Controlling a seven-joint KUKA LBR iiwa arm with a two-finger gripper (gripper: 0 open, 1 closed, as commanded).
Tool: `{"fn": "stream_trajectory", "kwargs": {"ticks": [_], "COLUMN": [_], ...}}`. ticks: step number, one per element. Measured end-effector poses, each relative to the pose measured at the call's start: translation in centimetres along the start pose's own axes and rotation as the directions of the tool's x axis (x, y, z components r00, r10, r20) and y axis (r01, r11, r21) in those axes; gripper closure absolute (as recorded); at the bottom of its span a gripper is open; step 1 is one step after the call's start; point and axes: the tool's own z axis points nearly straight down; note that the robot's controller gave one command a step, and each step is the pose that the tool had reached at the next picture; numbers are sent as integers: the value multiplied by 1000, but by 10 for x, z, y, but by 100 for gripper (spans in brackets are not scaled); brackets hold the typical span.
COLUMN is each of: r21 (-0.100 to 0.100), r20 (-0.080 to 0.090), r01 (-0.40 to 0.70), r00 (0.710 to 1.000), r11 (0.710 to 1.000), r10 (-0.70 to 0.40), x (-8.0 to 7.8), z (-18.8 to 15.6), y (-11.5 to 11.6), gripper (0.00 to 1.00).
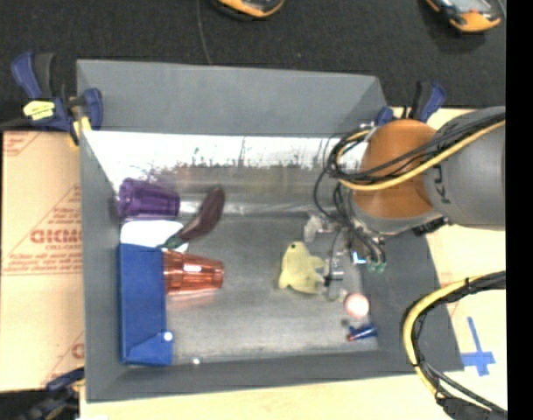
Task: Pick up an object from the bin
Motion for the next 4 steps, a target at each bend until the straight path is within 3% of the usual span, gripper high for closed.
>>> {"fn": "stream_trajectory", "kwargs": {"ticks": [1, 3, 4], "r21": [1, 1, 1], "r20": [-5, -10, -11], "r01": [-139, -139, -138], "r00": [990, 990, 990], "r11": [990, 990, 990], "r10": [139, 139, 138], "x": [16, 17, 17], "z": [9, -2, -38], "y": [11, 11, 11], "gripper": [100, 100, 100]}}
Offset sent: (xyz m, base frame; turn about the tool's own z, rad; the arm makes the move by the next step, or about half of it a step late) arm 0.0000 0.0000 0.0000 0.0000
